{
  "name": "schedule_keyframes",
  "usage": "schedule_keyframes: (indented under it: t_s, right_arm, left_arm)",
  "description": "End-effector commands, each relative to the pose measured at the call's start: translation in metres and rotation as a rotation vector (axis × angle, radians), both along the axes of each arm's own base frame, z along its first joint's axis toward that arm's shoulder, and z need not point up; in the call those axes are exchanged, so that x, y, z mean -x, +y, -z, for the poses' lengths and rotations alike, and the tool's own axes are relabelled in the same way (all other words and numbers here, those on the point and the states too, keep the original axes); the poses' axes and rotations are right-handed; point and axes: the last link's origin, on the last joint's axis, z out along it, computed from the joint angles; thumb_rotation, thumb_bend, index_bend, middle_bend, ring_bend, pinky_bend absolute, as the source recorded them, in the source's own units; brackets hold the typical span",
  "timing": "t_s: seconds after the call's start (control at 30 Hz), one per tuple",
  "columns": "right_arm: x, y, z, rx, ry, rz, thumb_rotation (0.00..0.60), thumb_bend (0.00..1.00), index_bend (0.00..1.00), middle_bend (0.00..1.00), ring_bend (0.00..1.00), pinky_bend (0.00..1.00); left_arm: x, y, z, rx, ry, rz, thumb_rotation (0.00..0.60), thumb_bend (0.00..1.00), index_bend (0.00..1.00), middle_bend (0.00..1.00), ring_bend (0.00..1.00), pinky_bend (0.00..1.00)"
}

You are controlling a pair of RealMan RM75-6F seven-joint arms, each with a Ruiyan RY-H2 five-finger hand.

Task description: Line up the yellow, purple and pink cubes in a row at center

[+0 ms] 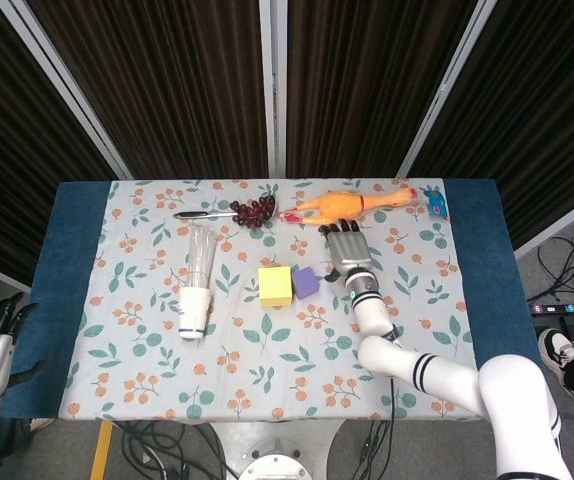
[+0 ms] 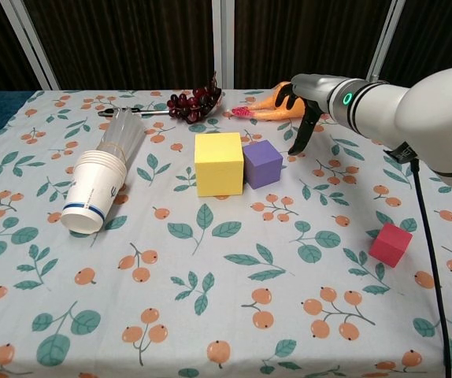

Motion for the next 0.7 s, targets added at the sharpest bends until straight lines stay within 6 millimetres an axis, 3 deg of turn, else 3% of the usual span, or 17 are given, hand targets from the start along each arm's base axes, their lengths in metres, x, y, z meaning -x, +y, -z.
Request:
schedule_keyframes:
  t_s: [0.03,0.7]
  right_arm:
    - [-0.004,-0.001,0.007,-0.008,-0.014,-0.010,0.600,0.00,0.17,0.15,0.00,0.00]
    - [-0.007,0.008,0.017,-0.031,-0.056,-0.042,0.600,0.00,0.17,0.15,0.00,0.00]
  left_arm:
    - [0.000,0.001,0.000,0.001,0.000,-0.001,0.600,0.19,0.23,0.16,0.10,0.10]
    - [0.000,0.000,0.001,0.004,0.001,-0.004,0.600,0.19,0.23,0.16,0.10,0.10]
